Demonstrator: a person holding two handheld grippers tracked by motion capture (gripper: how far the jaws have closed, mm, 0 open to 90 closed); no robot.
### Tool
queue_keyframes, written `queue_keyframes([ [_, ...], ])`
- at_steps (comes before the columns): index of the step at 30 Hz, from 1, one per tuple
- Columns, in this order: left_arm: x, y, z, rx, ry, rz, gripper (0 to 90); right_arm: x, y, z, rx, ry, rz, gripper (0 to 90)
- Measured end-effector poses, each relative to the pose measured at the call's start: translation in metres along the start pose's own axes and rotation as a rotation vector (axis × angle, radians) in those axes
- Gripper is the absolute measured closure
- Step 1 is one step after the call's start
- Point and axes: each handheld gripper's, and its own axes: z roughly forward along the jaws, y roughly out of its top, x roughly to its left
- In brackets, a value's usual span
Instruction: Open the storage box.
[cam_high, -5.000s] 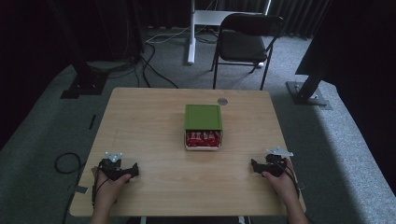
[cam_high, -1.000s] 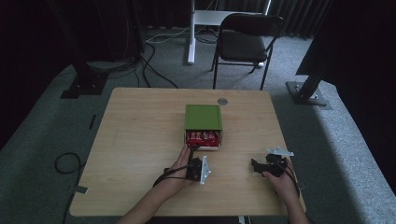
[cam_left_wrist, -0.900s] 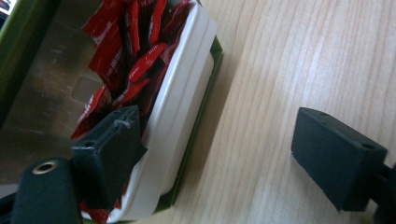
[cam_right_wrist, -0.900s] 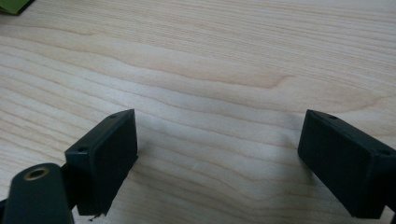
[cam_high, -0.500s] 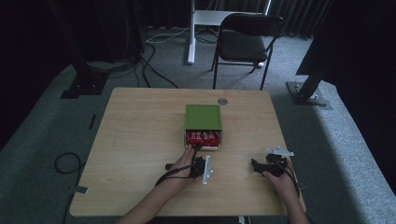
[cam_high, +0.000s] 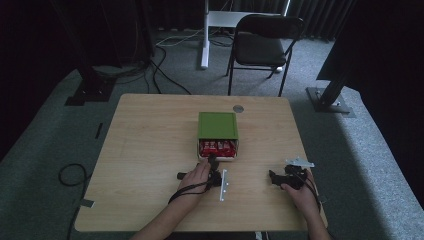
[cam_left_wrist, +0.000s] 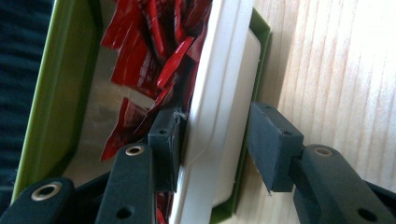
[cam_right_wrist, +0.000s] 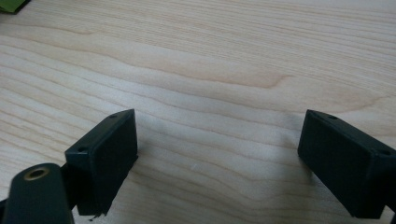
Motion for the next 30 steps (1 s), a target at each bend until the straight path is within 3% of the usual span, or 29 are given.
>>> queue_keyframes([
  [2, -0.0009, 0.0010, 0.0007, 0.009, 0.017, 0.035, 57.3, -0.0001, -0.0001, -0.0002, -0.002, -0.004, 0.003, 12.5],
  [5, -0.0008, 0.0032, 0.0005, 0.029, 0.052, 0.060, 68.0, 0.0000, 0.0000, -0.0001, -0.001, -0.009, 0.003, 12.5],
  [11, 0.0006, 0.0055, 0.0008, 0.044, 0.042, 0.040, 69.3, 0.0000, 0.0000, -0.0001, -0.001, -0.011, 0.005, 12.5],
  [16, 0.0016, 0.0056, 0.0003, 0.044, 0.033, 0.067, 70.2, 0.0000, 0.0000, -0.0001, -0.001, -0.011, 0.005, 12.5],
  [30, 0.0007, 0.0099, -0.0044, 0.060, 0.028, 0.073, 70.7, 0.0001, -0.0001, -0.0001, -0.001, -0.011, 0.005, 12.5],
])
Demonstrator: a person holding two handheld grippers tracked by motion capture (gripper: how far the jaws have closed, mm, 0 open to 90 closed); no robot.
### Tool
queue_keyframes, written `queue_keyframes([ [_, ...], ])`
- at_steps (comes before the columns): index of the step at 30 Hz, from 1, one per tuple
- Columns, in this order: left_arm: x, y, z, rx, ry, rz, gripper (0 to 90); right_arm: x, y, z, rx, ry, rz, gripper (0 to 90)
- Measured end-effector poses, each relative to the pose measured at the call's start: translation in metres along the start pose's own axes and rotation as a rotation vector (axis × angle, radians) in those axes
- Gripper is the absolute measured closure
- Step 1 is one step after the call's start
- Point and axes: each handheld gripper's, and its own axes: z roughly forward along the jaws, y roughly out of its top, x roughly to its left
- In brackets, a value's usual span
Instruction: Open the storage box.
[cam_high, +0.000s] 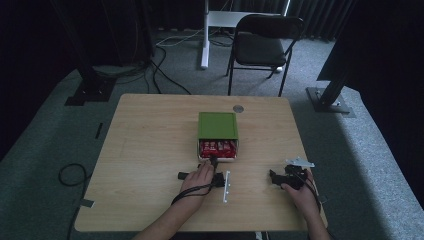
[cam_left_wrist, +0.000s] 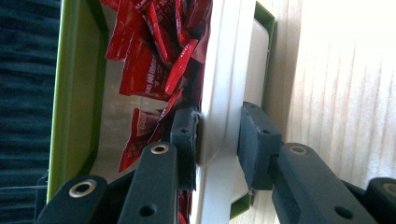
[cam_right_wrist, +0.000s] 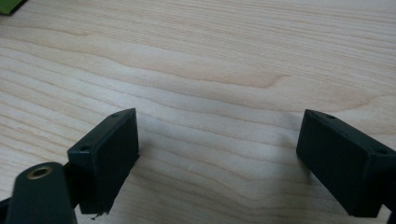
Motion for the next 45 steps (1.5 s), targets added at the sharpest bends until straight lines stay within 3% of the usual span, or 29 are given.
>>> queue_keyframes([
  [18, -0.006, 0.004, -0.018, -0.003, -0.011, 0.016, 71.2, 0.000, 0.000, 0.000, 0.000, 0.000, 0.000, 12.5],
  [19, -0.007, 0.004, -0.019, -0.006, -0.012, 0.003, 71.2, 0.000, 0.000, 0.000, 0.000, 0.000, 0.000, 12.5],
  [45, -0.022, 0.009, -0.052, -0.025, -0.044, 0.004, 71.2, 0.000, 0.000, 0.000, 0.000, 0.000, 0.000, 12.5],
])
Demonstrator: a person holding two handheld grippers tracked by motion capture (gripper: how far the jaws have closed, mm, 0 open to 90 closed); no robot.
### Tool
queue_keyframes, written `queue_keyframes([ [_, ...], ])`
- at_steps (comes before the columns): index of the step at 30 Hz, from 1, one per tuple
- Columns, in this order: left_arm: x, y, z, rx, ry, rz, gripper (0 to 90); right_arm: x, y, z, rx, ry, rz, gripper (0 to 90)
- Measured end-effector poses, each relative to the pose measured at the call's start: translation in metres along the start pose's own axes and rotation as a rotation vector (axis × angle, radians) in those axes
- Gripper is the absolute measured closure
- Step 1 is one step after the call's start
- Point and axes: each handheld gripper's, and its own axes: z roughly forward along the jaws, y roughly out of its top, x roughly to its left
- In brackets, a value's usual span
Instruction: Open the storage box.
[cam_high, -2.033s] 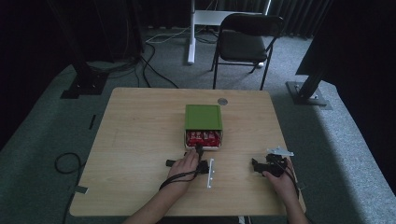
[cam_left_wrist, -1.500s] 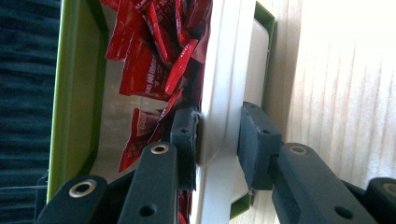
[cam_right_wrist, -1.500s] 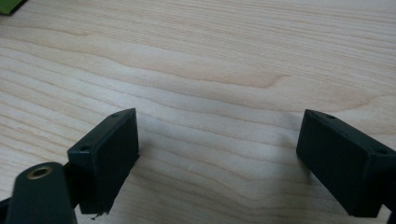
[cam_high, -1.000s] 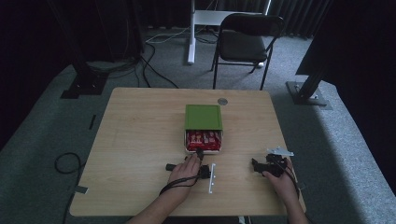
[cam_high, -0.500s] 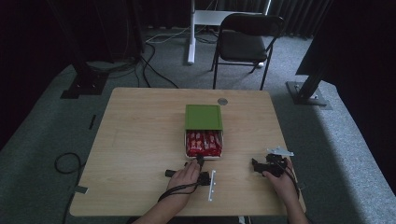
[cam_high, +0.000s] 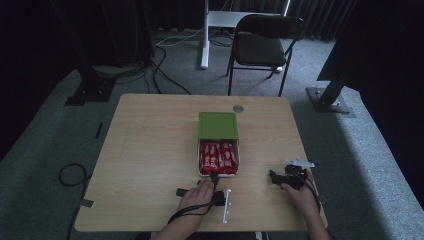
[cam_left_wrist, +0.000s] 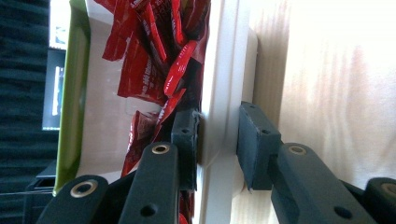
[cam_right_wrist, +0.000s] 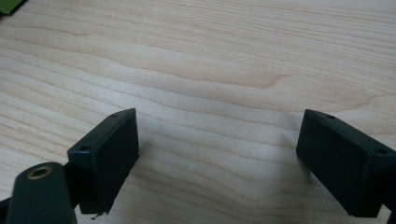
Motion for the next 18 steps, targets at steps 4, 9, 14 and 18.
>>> queue_keyframes([
  [4, 0.000, 0.001, -0.004, -0.002, -0.010, -0.007, 71.2, 0.000, 0.000, 0.000, 0.000, 0.000, 0.000, 12.5],
  [9, -0.003, 0.002, -0.011, -0.001, -0.012, 0.001, 71.2, 0.000, 0.000, 0.000, 0.000, 0.000, 0.000, 12.5],
  [14, -0.003, 0.002, -0.016, -0.008, -0.019, -0.009, 71.1, 0.000, 0.000, 0.000, -0.001, 0.000, 0.001, 12.5],
  [18, -0.003, 0.004, -0.019, -0.006, -0.028, -0.016, 71.1, 0.000, 0.000, 0.000, -0.001, 0.000, 0.001, 12.5],
])
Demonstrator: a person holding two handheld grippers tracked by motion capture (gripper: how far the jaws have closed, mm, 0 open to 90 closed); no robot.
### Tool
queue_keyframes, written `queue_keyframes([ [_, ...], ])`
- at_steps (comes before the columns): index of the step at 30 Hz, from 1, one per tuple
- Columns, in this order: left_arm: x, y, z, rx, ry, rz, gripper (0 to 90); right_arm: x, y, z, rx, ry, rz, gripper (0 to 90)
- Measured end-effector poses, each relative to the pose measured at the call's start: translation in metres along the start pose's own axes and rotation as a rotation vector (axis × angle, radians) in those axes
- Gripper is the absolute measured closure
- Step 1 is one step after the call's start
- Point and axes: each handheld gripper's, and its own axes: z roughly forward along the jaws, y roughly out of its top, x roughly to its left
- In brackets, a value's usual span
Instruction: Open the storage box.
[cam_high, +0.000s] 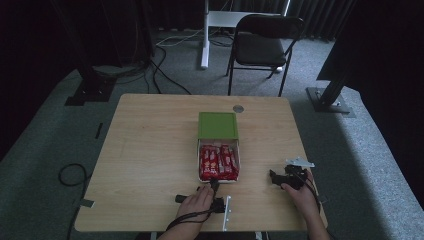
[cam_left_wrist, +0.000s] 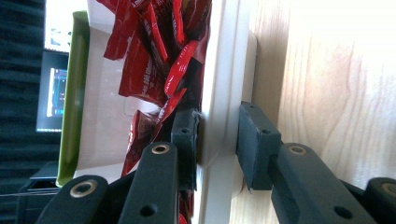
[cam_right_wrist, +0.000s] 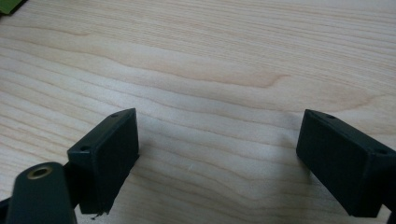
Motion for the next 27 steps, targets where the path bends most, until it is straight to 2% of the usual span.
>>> queue_keyframes([
  [11, 0.000, 0.003, -0.005, -0.010, -0.015, 0.006, 71.1, 0.000, 0.000, 0.000, 0.001, 0.000, -0.001, 12.5],
  [14, 0.003, 0.002, -0.007, -0.025, -0.041, -0.027, 69.4, 0.000, 0.000, 0.000, 0.001, 0.000, -0.001, 12.5],
  [16, 0.004, 0.001, -0.009, -0.055, -0.080, -0.058, 64.7, 0.000, 0.000, 0.000, 0.001, 0.000, -0.001, 12.5],
  [18, 0.007, 0.000, -0.012, -0.075, -0.104, -0.053, 62.0, 0.000, 0.000, 0.000, 0.001, 0.000, -0.001, 12.5],
  [22, 0.015, -0.002, -0.019, -0.116, -0.168, -0.143, 61.9, 0.000, 0.000, 0.000, 0.001, 0.000, -0.001, 12.5],
  [24, 0.019, -0.004, -0.024, -0.125, -0.196, -0.151, 61.9, 0.000, 0.000, 0.000, 0.001, 0.000, -0.001, 12.5],
  [25, 0.020, -0.005, -0.026, -0.134, -0.215, -0.179, 61.9, 0.000, 0.000, 0.000, 0.001, 0.000, -0.001, 12.5],
  [27, 0.020, -0.007, -0.029, -0.138, -0.243, -0.195, 61.9, 0.000, 0.000, 0.000, 0.001, 0.000, -0.001, 12.5],
])
